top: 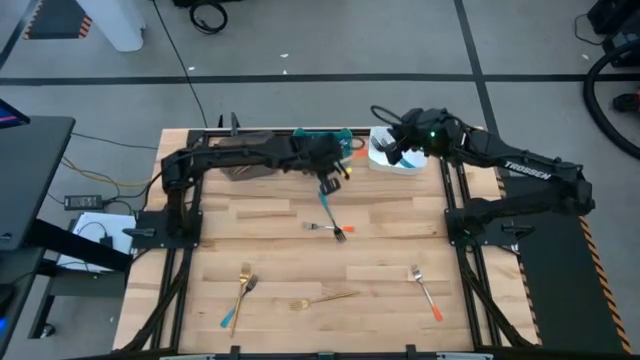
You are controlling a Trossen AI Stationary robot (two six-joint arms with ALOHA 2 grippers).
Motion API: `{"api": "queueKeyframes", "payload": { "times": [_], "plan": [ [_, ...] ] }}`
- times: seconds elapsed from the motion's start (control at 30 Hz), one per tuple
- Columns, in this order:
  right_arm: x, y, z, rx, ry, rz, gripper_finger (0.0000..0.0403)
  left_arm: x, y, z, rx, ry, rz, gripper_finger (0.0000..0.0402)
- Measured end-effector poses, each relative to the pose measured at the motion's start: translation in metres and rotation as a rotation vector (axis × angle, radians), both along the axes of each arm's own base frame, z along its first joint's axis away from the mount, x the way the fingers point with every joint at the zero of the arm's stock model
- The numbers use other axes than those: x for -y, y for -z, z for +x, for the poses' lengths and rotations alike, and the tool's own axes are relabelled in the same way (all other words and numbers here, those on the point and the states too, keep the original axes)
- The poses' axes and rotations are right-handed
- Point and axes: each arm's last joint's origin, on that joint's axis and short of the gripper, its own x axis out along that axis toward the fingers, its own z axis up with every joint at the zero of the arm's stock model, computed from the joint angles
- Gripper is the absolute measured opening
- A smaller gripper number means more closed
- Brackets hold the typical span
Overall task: Sort silverware by color (type)
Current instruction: Put the orange fork into the green bin
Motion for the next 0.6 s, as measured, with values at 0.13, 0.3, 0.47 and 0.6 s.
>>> {"api": "queueKeyframes", "payload": {
  "times": [0.13,0.3,0.47,0.6],
  "plan": [
    [0.012,0.0,-0.005,-0.015,0.044,-0.013,0.0077,-0.023,-0.002,-0.005,0.016,-0.011,0.02,0.0022],
    [0.023,0.002,-0.008,-0.039,0.087,-0.023,0.0077,-0.051,-0.001,-0.015,-0.011,-0.038,0.044,0.0021],
    [0.032,0.006,-0.008,-0.064,0.117,-0.015,0.0077,-0.082,0.0,-0.03,-0.017,-0.076,0.029,0.0021],
    [0.035,0.008,-0.009,-0.071,0.131,-0.011,0.0077,-0.104,0.005,-0.039,-0.001,-0.091,-0.028,0.0021]
  ]
}}
